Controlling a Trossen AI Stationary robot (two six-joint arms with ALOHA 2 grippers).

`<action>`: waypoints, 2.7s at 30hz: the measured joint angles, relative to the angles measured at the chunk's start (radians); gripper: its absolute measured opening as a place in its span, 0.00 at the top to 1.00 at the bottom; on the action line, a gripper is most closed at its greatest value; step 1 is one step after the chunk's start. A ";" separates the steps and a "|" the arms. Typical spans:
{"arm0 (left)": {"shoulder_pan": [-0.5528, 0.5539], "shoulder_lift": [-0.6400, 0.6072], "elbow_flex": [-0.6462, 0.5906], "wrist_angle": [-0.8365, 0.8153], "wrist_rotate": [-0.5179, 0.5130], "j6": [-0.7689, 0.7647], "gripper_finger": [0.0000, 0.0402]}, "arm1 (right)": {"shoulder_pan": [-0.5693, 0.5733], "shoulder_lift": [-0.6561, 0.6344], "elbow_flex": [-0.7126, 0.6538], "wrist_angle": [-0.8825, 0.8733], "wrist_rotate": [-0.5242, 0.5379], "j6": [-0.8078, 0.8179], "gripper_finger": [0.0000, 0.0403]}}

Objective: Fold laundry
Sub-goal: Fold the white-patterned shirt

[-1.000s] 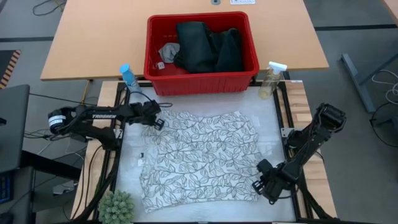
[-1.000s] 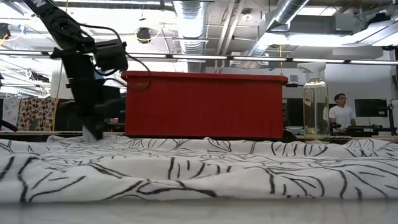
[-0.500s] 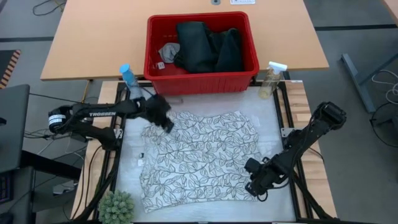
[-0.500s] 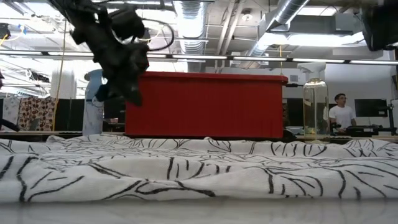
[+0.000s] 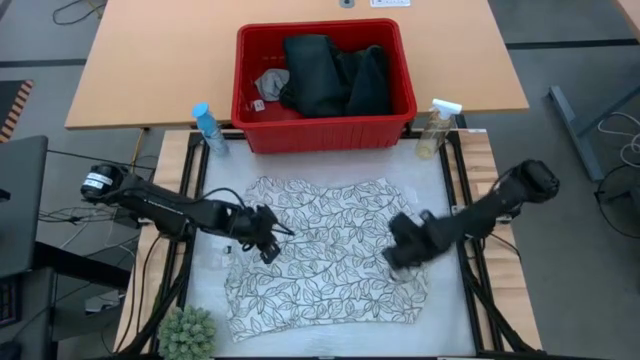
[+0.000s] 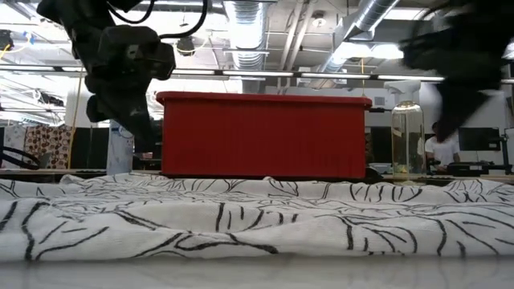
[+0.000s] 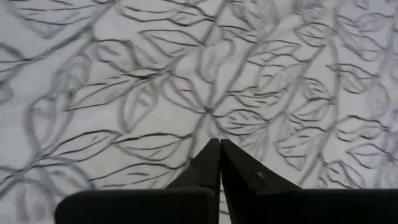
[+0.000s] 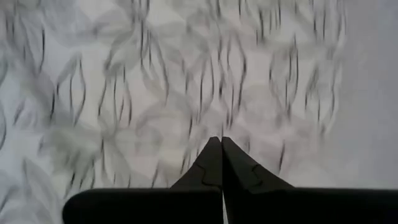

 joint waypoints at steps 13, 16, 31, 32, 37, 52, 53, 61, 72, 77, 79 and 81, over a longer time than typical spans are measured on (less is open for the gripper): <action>0.006 0.000 0.000 0.012 -0.016 0.022 1.00 | -0.747 0.000 -0.002 0.304 -0.220 -0.819 0.96; 0.006 0.000 0.000 0.011 -0.015 0.023 1.00 | -0.790 -0.001 -0.013 0.377 -0.263 -0.849 0.96; 0.006 0.000 0.000 0.017 -0.015 0.042 1.00 | -0.880 0.000 -0.227 0.615 -0.351 -0.800 0.96; 0.006 0.000 0.000 0.017 -0.014 0.045 1.00 | -0.883 0.000 -0.229 0.611 -0.351 -0.801 0.96; 0.006 0.000 0.000 0.017 -0.015 0.062 1.00 | -0.894 0.000 -0.241 0.617 -0.318 -0.805 0.96; 0.006 0.000 0.000 0.017 -0.014 0.063 1.00 | -0.926 -0.006 -0.244 0.713 -0.357 -0.803 0.96; 0.006 0.000 0.000 0.017 -0.014 0.064 1.00 | -0.920 -0.004 -0.244 0.725 -0.360 -0.802 0.96; 0.006 0.000 0.000 0.018 -0.023 0.064 1.00 | -0.911 0.100 -0.243 0.735 -0.370 -0.798 0.96; 0.006 0.000 0.001 0.018 -0.034 0.068 1.00 | -0.964 0.094 -0.244 0.566 -0.164 -0.731 0.96; 0.006 0.000 0.001 0.018 -0.068 0.068 1.00 | -0.998 0.084 -0.244 0.541 -0.171 -0.764 0.96; 0.005 -0.001 0.001 0.018 -0.071 0.066 1.00 | -0.987 0.072 -0.237 0.537 -0.177 -0.776 0.96; 0.005 -0.001 0.001 0.022 -0.071 0.056 1.00 | -0.971 0.042 -0.228 0.519 -0.177 -0.776 0.96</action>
